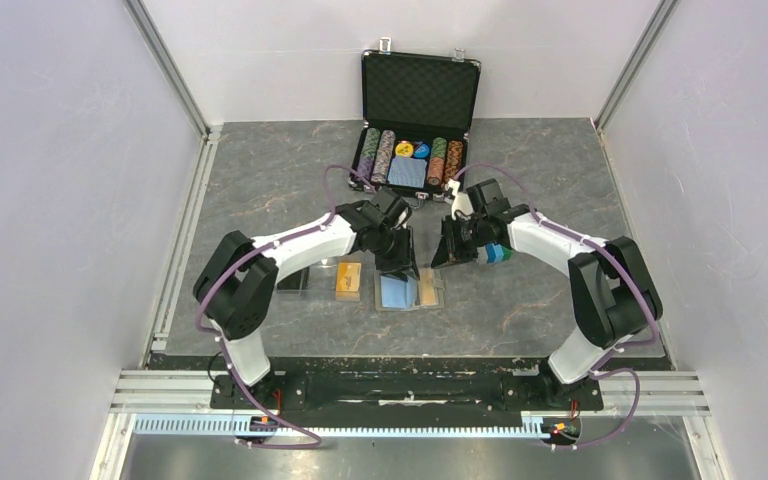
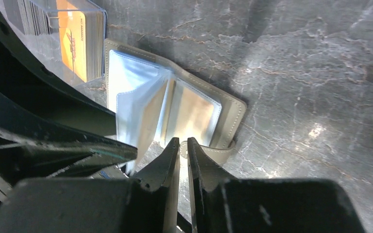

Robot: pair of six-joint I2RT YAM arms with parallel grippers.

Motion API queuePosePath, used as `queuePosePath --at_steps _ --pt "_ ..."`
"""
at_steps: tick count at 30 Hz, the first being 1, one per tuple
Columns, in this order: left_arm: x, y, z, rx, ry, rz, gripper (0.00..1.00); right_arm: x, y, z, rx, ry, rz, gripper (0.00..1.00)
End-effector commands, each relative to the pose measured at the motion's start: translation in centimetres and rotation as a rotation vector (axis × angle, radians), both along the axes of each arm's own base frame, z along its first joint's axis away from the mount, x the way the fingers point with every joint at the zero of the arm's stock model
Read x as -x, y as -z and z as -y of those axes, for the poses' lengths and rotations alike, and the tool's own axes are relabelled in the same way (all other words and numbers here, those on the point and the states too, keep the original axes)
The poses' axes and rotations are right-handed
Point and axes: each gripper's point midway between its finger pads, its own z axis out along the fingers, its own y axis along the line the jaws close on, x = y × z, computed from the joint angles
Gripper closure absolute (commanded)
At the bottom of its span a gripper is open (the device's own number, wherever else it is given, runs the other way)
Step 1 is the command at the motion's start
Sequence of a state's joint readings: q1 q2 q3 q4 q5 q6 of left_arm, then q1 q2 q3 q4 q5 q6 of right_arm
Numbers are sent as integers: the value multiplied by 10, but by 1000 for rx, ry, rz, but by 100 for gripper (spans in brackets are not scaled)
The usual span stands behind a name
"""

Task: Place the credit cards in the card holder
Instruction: Insert the credit card into the card holder, then move the storage box to the center of the board.

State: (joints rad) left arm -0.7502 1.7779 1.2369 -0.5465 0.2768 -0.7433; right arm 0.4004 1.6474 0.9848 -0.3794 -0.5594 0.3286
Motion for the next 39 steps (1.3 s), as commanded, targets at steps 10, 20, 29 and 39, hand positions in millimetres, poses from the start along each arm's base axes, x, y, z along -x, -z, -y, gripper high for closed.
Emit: queuePosePath --at_steps 10,20,29,39 --pt "9 0 53 139 86 -40 53 -6 -13 7 -2 -9 43 87" --pt "2 -34 64 306 72 48 48 -5 -13 6 -3 -19 41 83" --pt "-24 -76 33 506 -50 140 46 -8 -18 1 -24 -27 43 77" --pt "-45 -93 -61 572 -265 191 44 -7 -31 -38 -67 -91 56 71"
